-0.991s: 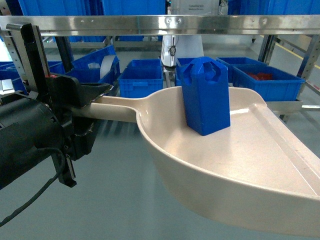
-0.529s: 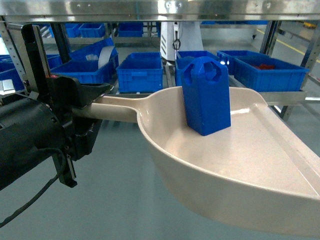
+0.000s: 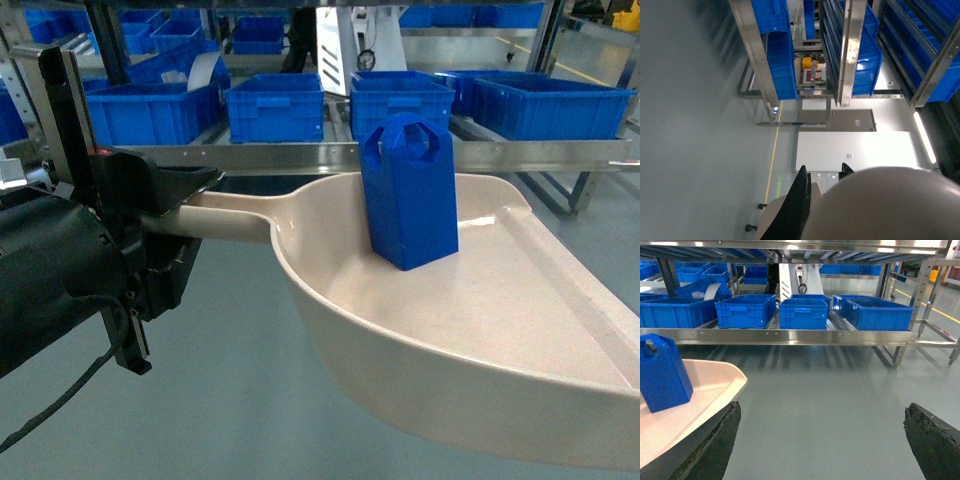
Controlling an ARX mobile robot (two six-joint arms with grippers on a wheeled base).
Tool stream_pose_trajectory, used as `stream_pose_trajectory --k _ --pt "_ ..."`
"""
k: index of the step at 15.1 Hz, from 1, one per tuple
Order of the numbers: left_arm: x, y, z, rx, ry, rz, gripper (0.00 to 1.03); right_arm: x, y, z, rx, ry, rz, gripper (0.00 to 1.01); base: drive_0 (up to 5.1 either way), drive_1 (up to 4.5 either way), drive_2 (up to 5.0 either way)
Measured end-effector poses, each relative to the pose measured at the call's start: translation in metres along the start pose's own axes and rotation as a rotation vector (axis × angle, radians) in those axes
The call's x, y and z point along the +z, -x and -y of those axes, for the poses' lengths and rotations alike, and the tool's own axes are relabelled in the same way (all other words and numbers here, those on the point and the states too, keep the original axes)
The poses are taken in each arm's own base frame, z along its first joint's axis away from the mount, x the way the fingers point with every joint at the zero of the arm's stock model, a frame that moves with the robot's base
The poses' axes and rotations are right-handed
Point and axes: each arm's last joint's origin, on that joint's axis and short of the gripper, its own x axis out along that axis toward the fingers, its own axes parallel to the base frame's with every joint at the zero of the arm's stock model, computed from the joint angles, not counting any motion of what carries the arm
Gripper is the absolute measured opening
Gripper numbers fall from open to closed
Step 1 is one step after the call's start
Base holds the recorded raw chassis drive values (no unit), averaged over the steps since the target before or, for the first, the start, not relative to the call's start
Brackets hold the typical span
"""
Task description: Place part in tray to right shelf
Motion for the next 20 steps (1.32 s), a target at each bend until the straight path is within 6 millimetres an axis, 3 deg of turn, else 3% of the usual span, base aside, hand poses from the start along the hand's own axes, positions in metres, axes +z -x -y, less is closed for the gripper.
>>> stream_pose_trajectory --k 20 --pt "0.0000 0.0002 -0.0003 0.002 -0.001 0.000 0.13 -0.0004 0.0000 0.0000 0.000 -0.004 -0.003 0.98 -1.0 -0.98 -1.0"
